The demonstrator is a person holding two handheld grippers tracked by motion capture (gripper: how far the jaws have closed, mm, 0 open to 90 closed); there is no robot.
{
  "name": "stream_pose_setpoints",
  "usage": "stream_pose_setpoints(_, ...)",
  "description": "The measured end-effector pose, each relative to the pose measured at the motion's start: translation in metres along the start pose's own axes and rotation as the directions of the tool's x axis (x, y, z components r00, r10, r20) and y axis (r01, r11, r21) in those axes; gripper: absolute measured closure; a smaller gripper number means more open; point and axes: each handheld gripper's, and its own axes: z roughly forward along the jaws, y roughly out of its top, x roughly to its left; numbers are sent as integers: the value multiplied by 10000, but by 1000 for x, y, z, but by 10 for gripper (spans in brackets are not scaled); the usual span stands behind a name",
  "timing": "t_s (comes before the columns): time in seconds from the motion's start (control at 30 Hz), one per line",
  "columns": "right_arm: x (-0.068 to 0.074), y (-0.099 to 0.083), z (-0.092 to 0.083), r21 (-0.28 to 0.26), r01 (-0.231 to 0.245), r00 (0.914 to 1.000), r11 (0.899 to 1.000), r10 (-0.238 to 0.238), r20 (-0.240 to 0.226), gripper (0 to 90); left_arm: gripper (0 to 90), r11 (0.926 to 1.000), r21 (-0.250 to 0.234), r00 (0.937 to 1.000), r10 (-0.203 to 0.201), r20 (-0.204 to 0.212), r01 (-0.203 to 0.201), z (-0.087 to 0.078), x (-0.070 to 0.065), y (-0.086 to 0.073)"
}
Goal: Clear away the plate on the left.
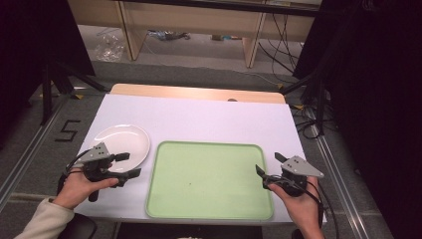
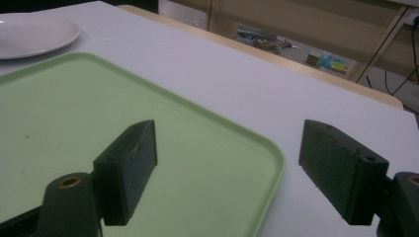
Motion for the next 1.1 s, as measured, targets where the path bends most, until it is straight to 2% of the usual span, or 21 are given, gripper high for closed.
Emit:
stream_pose_setpoints(0.1, 0, 0, 0, -3, 8, 10000, 10000, -8, 6, 234, 210, 10000, -39, 10000, 46, -17, -46, 0, 1, 0)
stream_pose_setpoints(0.13, 0, 0, -1, 54, 2, 10000, 10000, -2, -28, 234, 209, 9999, -85, 9999, -97, -91, 96, -1, 1, -1)
stream_pose_setpoints(0.2, 1, 1, -1, 106, -51, 10000, 9999, 52, -55, 234, 209, 9999, -103, 9998, 65, -181, -67, -2, 1, 0)
stream_pose_setpoints(0.27, 1, 1, -2, 186, 16, 10000, 9998, -16, -14, 234, 209, 9998, -173, 9998, -45, -177, 42, -3, 1, 0)
stream_pose_setpoints(0.4, 2, 1, -1, -41, 68, 10000, 10000, -68, 29, 234, 209, 9997, -202, 9992, -150, -363, 142, -6, 2, 0)
stream_pose_setpoints(0.47, 2, 2, -1, -24, 70, 10000, 10000, -70, 23, 234, 210, 9999, -144, 9982, -15, -605, 6, -8, 5, 0)
stream_pose_setpoints(0.53, 2, 1, -1, -19, 72, 10000, 10000, -72, 38, 234, 211, 9999, -52, 9958, -92, -908, 87, -11, 10, 0)
stream_pose_setpoints(0.57, 2, 1, -1, -19, 72, 10000, 10000, -72, 38, 234, 210, 9999, -52, 9958, -92, -908, 87, -11, 10, 0)
stream_pose_setpoints(0.6, 2, 1, -1, -39, 70, 10000, 10000, -70, 50, 235, 211, 9998, 62, 9909, -163, -1334, 173, -15, 16, -1)
stream_pose_setpoints(0.67, 1, 1, -1, -43, 68, 10000, 10000, -68, 52, 235, 214, 9989, 127, 9826, -429, -1806, 460, -19, 24, -2)
stream_pose_setpoints(0.7, 1, 1, -1, -43, 68, 10000, 10000, -68, 52, 235, 215, 9989, 127, 9826, -429, -1806, 460, -19, 24, -2)
stream_pose_setpoints(0.73, 1, 1, -1, 29, 68, 10000, 10000, -68, -7, 235, 218, 9979, 152, 9732, -577, -2225, 627, -23, 32, -4)
stream_pose_setpoints(0.77, 1, 1, -1, 29, 68, 10000, 10000, -68, -7, 235, 218, 9979, 152, 9732, -577, -2225, 627, -23, 32, -4)
stream_pose_setpoints(0.83, 1, 1, -1, -24, 80, 10000, 10000, -80, 38, 235, 218, 9957, 275, 9632, -782, -2570, 882, -28, 44, -6)
stream_pose_setpoints(0.9, 2, 2, -1, -33, 93, 9999, 10000, -93, 41, 235, 221, 9895, 410, 9491, -1207, -2910, 1385, -30, 55, -11)
stream_pose_setpoints(0.97, 2, 2, -1, -18, 113, 9999, 9999, -113, 25, 235, 225, 9836, 552, 9354, -1450, -3224, 1715, -32, 63, -13)
stream_pose_setpoints(1.03, 2, 2, -1, -16, 119, 9999, 9999, -119, 27, 235, 228, 9806, 600, 9296, -1568, -3335, 1868, -34, 69, -16)
stream_pose_setpoints(1.07, 2, 2, -1, -27, 91, 10000, 10000, -90, 10, 235, 228, 9764, 594, 9247, -1763, -3374, 2078, -34, 72, -17)
stream_pose_setpoints(1.1, 2, 2, -1, -27, 91, 10000, 10000, -90, 10, 235, 229, 9764, 594, 9247, -1763, -3374, 2078, -34, 72, -17)
